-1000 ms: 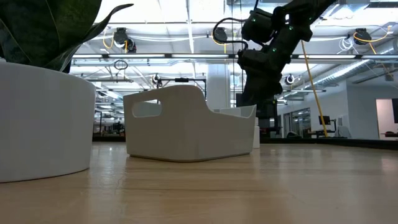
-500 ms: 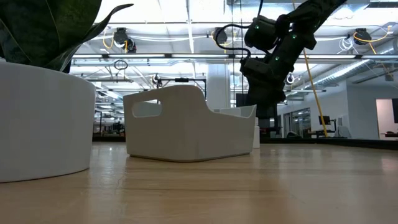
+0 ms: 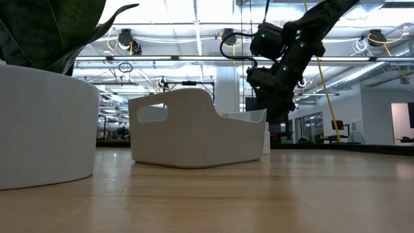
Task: Pick and place pill bottles into a basket
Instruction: Put the white pill bottle into the gray bin
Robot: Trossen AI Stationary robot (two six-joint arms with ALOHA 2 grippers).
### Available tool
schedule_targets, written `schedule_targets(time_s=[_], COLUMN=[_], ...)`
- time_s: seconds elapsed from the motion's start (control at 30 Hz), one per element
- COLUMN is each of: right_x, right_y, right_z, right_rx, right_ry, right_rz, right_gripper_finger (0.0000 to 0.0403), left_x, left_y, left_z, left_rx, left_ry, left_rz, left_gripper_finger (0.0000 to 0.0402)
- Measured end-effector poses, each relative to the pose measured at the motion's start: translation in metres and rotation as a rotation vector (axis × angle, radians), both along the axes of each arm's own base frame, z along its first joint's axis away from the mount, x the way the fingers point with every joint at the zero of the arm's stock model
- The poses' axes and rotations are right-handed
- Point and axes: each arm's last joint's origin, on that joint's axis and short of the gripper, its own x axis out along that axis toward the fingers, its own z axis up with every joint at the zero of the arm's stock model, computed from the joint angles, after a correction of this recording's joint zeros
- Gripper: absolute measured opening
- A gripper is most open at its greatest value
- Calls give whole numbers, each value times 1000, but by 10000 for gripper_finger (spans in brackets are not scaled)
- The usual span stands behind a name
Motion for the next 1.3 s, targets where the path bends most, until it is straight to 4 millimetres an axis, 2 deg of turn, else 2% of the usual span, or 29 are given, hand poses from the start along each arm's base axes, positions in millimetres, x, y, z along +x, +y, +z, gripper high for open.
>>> schedule_targets(time_s=[0.43, 0.93, 1.03, 1.3], right_x=[-1, 3, 2, 4], right_y=[-1, -3, -3, -3], right_z=[0, -13, -14, -13], right_rx=[-4, 15, 22, 18], right_ry=[4, 40, 51, 33], right_rz=[-1, -10, -12, -10], right_gripper_finger=[254, 252, 240, 171], left_x=[0, 0, 0, 0], left_y=[0, 0, 0, 0], left_z=[0, 0, 0, 0], left_rx=[0, 0, 0, 0], left_ry=[0, 0, 0, 0], left_rz=[0, 0, 0, 0], left_gripper_finger=[26, 26, 26, 26])
